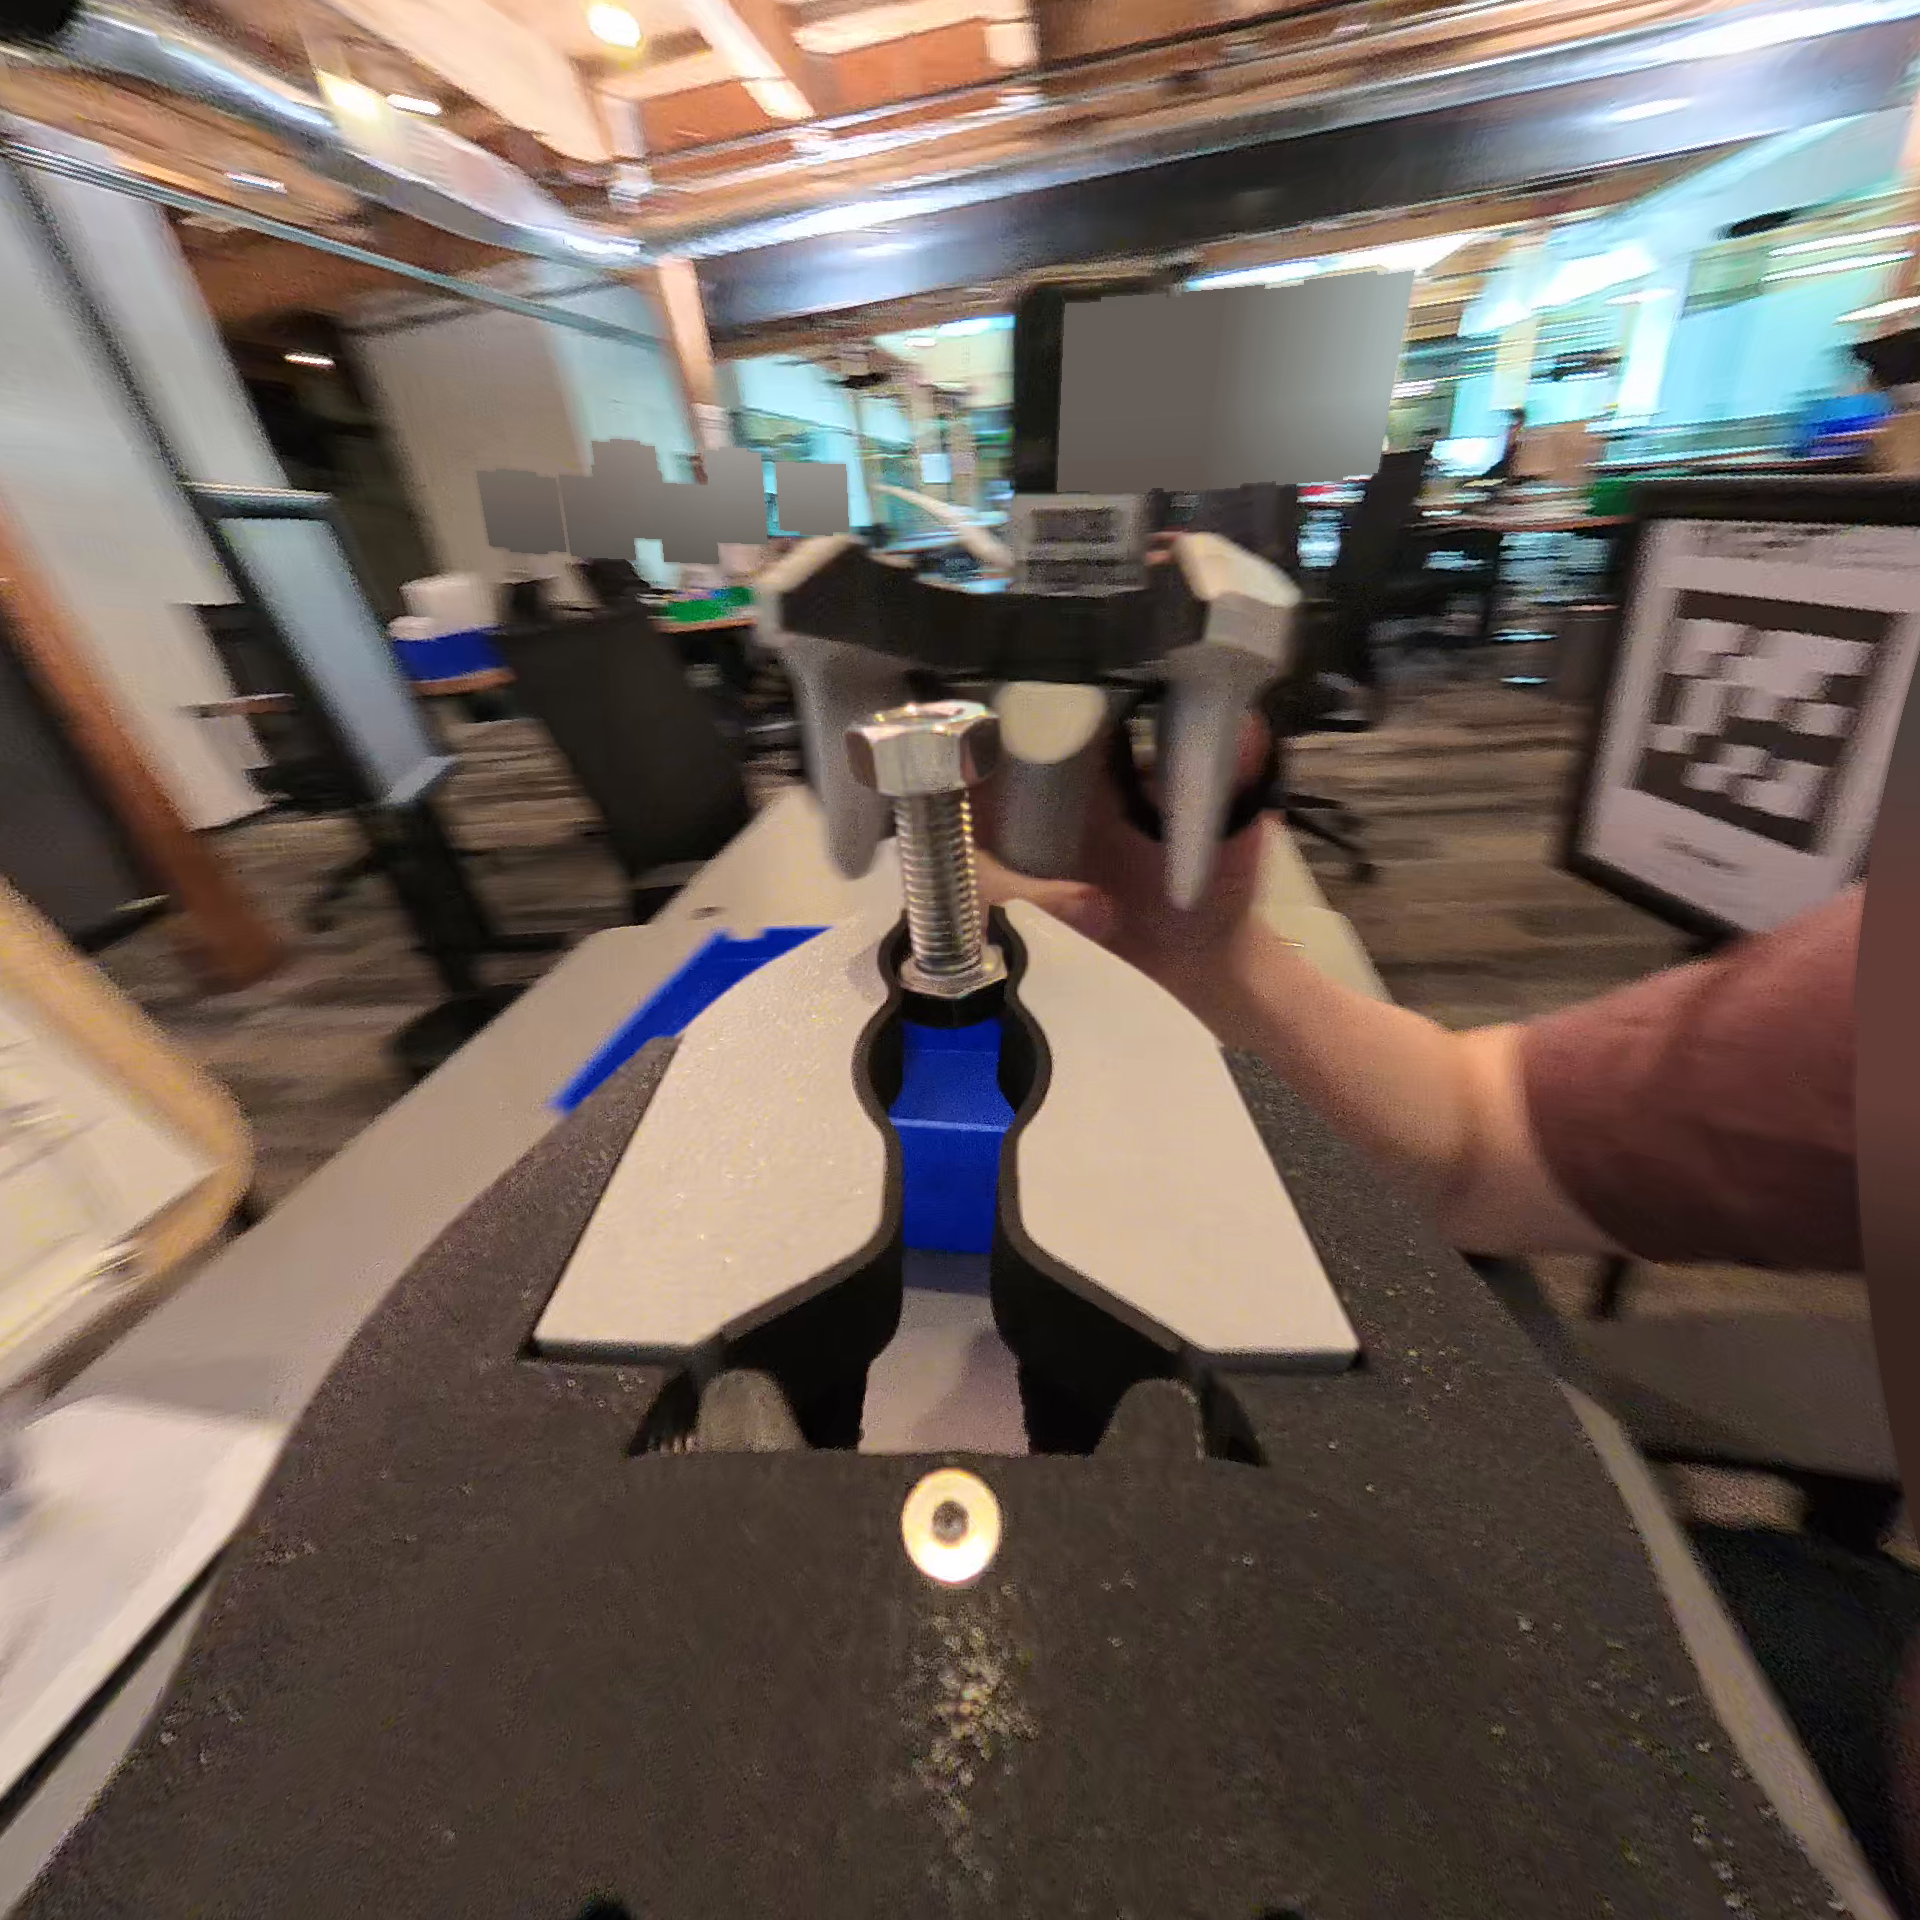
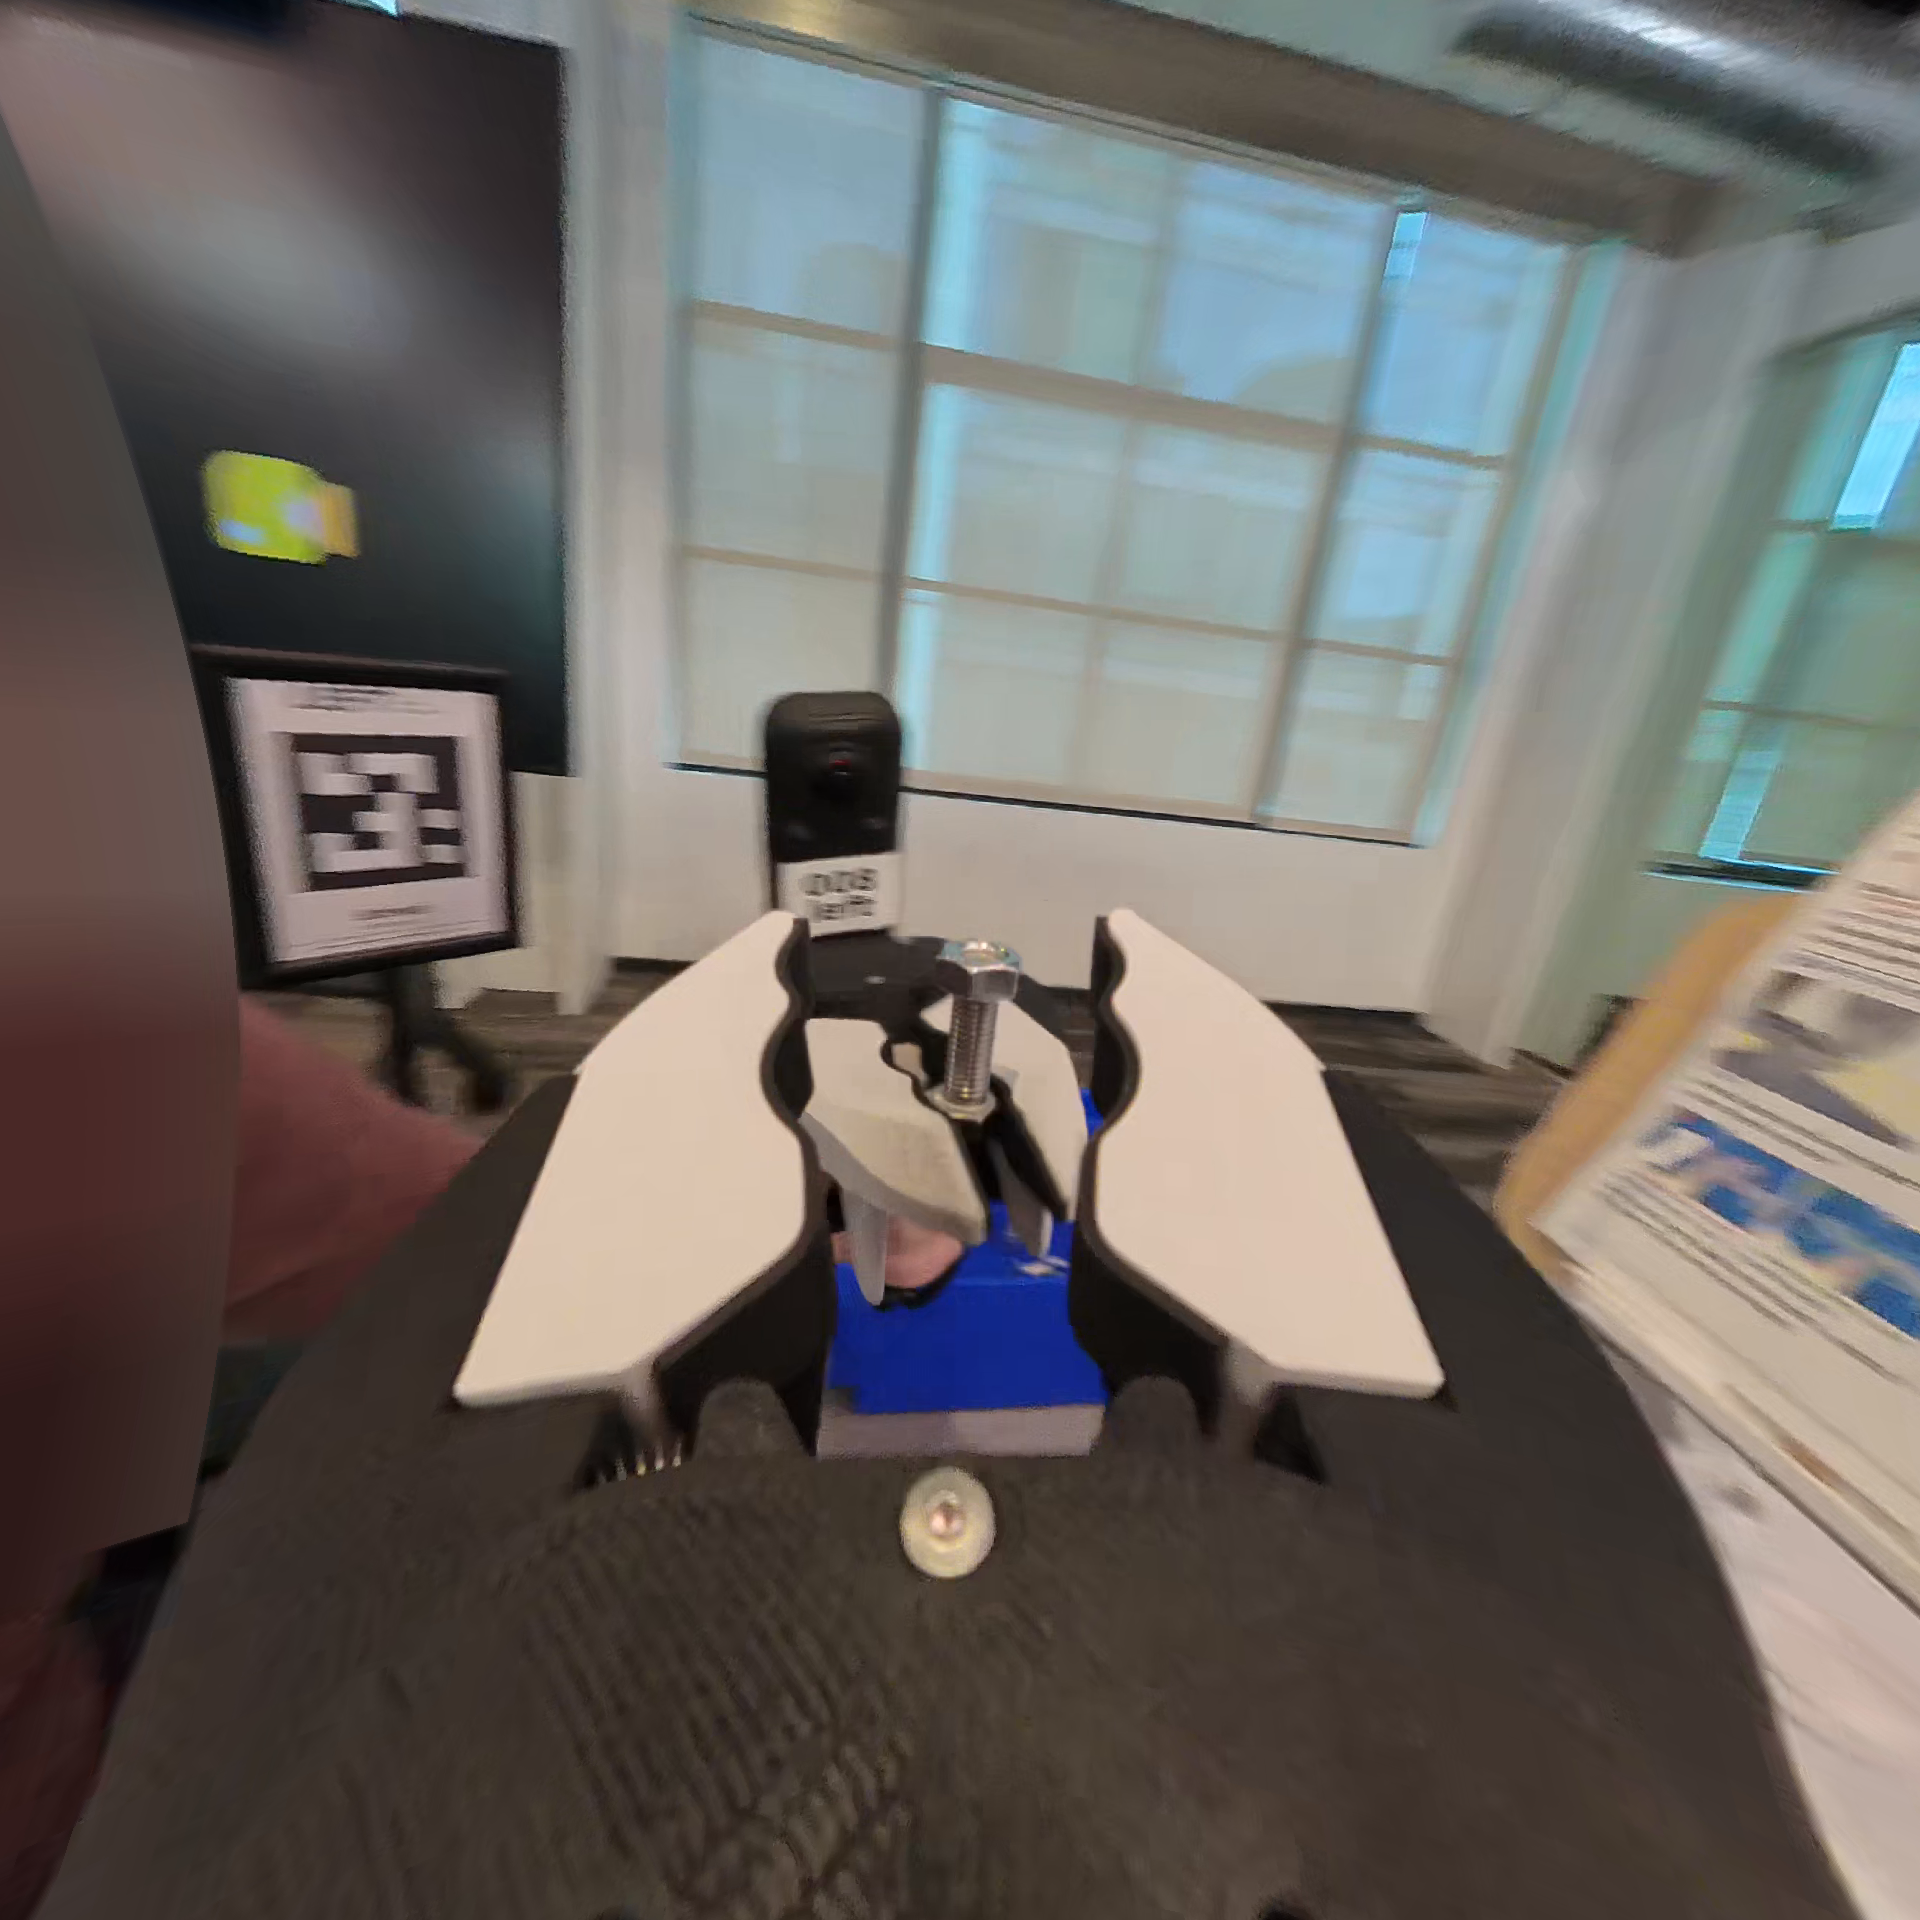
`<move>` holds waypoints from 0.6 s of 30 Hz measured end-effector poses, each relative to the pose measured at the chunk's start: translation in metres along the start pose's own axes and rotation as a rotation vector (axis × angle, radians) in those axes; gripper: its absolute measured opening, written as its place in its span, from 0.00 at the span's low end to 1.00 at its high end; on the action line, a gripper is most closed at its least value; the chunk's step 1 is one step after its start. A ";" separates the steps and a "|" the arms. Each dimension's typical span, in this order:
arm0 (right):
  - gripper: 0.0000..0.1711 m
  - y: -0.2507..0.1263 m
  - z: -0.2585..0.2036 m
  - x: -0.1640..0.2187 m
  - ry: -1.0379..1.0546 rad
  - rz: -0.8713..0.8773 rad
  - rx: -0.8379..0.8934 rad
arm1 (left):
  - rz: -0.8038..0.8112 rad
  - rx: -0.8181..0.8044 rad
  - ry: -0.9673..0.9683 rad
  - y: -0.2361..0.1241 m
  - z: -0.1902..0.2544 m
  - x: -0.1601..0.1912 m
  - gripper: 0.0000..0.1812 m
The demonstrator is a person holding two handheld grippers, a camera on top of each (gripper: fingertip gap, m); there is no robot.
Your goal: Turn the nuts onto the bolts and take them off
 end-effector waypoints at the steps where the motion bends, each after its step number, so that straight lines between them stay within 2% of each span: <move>1: 0.28 0.002 0.001 0.001 -0.024 -0.022 0.089 | -0.004 -0.089 0.021 -0.003 -0.005 0.001 0.07; 3: 0.26 0.006 0.000 0.006 -0.061 -0.064 0.234 | -0.023 -0.224 0.063 -0.006 -0.013 0.003 0.07; 6: 0.21 0.012 -0.003 0.014 -0.065 -0.095 0.314 | -0.044 -0.276 0.062 -0.005 -0.016 0.006 0.07; 15: 0.11 0.014 0.001 0.023 -0.005 -0.121 0.286 | -0.085 -0.259 0.069 0.000 -0.014 0.010 0.07; 18: 0.11 0.013 0.000 0.020 -0.002 -0.135 0.241 | -0.087 -0.226 0.074 0.000 -0.011 0.009 0.07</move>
Point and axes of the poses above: each gripper's, where its closed fingertips meet, y out along the fingers, x out of its underside, z = x × y across the jaws, the point moved 8 cm from there along -y, back along the fingers, and after that the axes turned 4 degrees about x, right-handed, at the moved point
